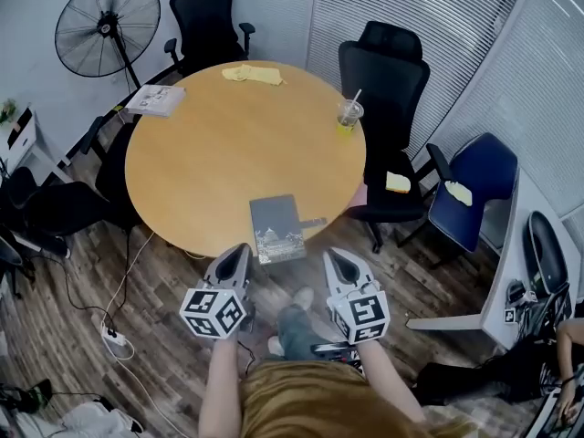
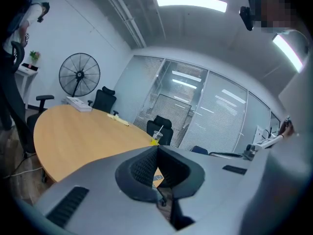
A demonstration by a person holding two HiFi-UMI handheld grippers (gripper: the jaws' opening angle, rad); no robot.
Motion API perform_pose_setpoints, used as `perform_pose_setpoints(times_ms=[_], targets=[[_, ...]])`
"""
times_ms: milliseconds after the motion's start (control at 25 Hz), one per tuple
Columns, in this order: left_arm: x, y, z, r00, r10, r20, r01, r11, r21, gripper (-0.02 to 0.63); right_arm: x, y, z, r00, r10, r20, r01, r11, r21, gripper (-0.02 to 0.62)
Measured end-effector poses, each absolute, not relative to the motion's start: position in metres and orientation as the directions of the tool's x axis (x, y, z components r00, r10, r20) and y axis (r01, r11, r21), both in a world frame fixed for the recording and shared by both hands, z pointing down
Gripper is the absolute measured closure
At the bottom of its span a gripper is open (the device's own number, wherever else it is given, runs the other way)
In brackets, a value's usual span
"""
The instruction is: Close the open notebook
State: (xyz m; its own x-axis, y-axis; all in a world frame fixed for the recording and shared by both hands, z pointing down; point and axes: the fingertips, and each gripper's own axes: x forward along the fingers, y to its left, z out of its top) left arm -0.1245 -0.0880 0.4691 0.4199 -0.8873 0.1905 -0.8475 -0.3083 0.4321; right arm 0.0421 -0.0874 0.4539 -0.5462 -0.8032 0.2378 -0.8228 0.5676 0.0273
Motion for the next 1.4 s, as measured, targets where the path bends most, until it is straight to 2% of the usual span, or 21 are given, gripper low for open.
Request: perform_pose_setpoints(times_ms=[320,1400], targets=[[-0.128,-0.07,0.457,0.381,-0.905,0.187,-0.885,-0.298,0.359,0.583,0.044,-0.074,0.449,-0.547,-0.807,0.222,-0.824,0.565,0.026,0.584],[-0.13,-0.066,0.458,0.353,-0.914,0.199,-0.898,-0.272,0.346,0.583,0.047,-0.07,0.449,-0.56,-0.798,0.222,-0.816,0.577,0.016,0.584]])
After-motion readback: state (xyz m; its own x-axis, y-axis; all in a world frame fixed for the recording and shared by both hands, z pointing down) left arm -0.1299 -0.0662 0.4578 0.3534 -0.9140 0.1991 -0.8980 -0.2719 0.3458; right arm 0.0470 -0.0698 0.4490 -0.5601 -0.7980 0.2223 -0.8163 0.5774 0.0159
